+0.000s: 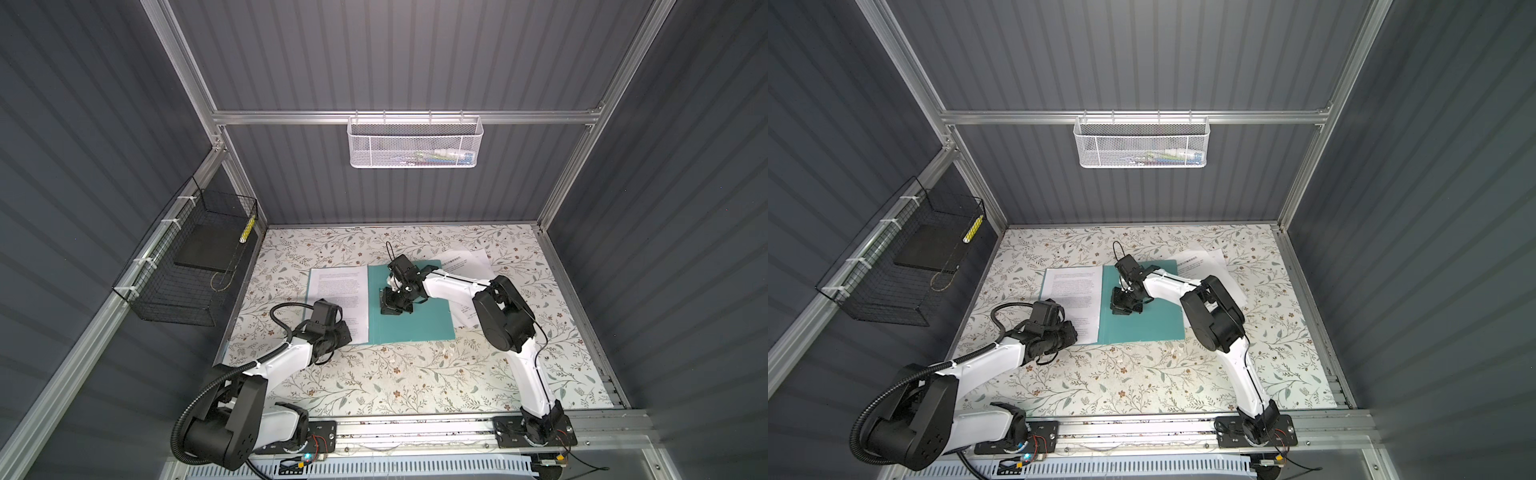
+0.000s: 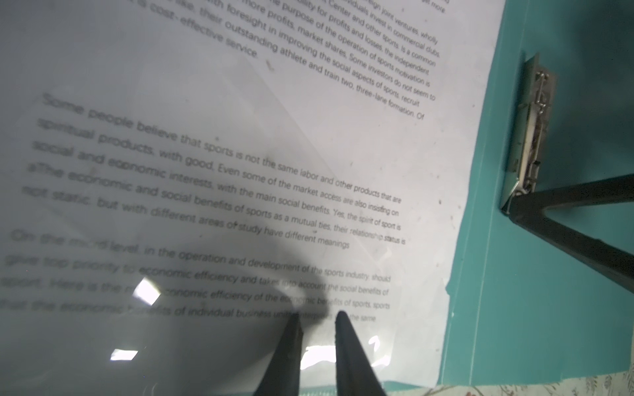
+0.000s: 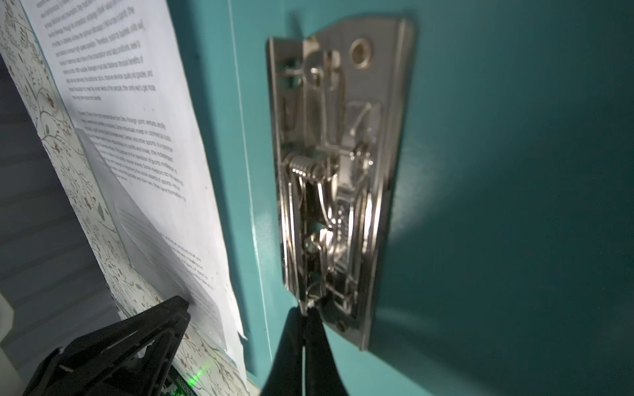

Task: Put the files into the folder

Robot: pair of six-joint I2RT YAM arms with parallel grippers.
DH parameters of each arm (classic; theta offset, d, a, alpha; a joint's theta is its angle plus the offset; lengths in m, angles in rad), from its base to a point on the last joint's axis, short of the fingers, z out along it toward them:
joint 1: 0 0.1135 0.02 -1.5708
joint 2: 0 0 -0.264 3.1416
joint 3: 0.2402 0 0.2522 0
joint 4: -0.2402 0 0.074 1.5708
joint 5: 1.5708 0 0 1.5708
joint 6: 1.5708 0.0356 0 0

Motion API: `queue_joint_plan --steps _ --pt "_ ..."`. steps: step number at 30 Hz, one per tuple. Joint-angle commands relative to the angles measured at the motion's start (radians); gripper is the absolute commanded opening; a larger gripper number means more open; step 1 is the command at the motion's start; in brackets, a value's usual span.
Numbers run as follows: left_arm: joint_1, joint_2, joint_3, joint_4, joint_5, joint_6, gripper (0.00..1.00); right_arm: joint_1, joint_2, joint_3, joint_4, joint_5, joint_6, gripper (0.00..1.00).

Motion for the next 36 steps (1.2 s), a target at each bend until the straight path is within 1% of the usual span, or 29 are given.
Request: queue_joint_plan --steps 1,4,5,7,9,11,13,14,19,20,21,22,24,25,26,29,32,34,36 --pt "0.006 0.029 0.006 -0.062 -0.017 -0.008 0.22 -0.034 0.124 -0.086 -0.221 0.179 -0.022 0.00" --pt "0.008 0.028 0.007 -0.065 -0.018 -0.007 0.22 -0.068 0.068 -0.078 -0.156 0.095 -0.037 0.00" --pt "0.008 0.027 0.006 -0.066 -0.019 -0.006 0.22 -0.077 0.056 -0.072 -0.126 0.018 -0.049 0.00" --pt "0.009 0.028 0.007 -0.065 -0.021 -0.007 0.23 -0.087 0.033 -0.041 -0.101 -0.050 -0.057 0.00" --pt "0.008 0.033 0.010 -0.064 -0.019 -0.006 0.23 -0.088 0.029 -0.010 -0.070 -0.141 -0.069 0.00" --pt "0.008 0.036 0.012 -0.064 -0.020 -0.006 0.23 -0.088 0.019 -0.014 -0.001 -0.232 -0.040 0.00" --pt "0.009 0.039 0.012 -0.064 -0.019 -0.005 0.23 -0.091 0.010 -0.037 0.070 -0.309 0.017 0.00" --pt "0.008 0.040 0.013 -0.067 -0.018 -0.004 0.23 -0.090 0.006 -0.044 0.110 -0.322 0.032 0.00" --pt "0.009 0.030 0.007 -0.063 -0.018 -0.004 0.23 -0.086 -0.029 -0.075 0.175 -0.345 0.082 0.00" --pt "0.008 0.030 0.007 -0.064 -0.019 -0.004 0.23 -0.088 -0.040 -0.088 0.200 -0.350 0.102 0.09" --pt "0.008 0.030 0.008 -0.064 -0.019 -0.004 0.23 -0.091 -0.054 -0.104 0.230 -0.357 0.122 0.21" --pt "0.009 0.031 0.009 -0.064 -0.019 -0.004 0.23 -0.092 -0.069 -0.116 0.253 -0.358 0.136 0.29" --pt "0.008 0.030 0.009 -0.062 -0.019 -0.003 0.23 -0.096 -0.106 -0.143 0.283 -0.337 0.156 0.39" --pt "0.009 0.030 0.009 -0.061 -0.018 -0.003 0.23 -0.098 -0.120 -0.152 0.289 -0.327 0.163 0.42" --pt "0.008 0.027 0.007 -0.060 -0.018 -0.003 0.24 -0.101 -0.132 -0.163 0.301 -0.322 0.169 0.43" --pt "0.008 0.016 0.000 -0.058 -0.023 -0.010 0.24 -0.104 -0.145 -0.187 0.308 -0.308 0.184 0.42" --pt "0.009 0.007 -0.003 -0.061 -0.025 -0.012 0.24 -0.108 -0.164 -0.239 0.350 -0.299 0.208 0.37" --pt "0.009 -0.002 -0.008 -0.059 -0.028 -0.013 0.25 -0.111 -0.178 -0.274 0.372 -0.288 0.230 0.29" --pt "0.008 -0.007 -0.009 -0.061 -0.031 -0.013 0.25 -0.113 -0.192 -0.321 0.423 -0.290 0.277 0.15"
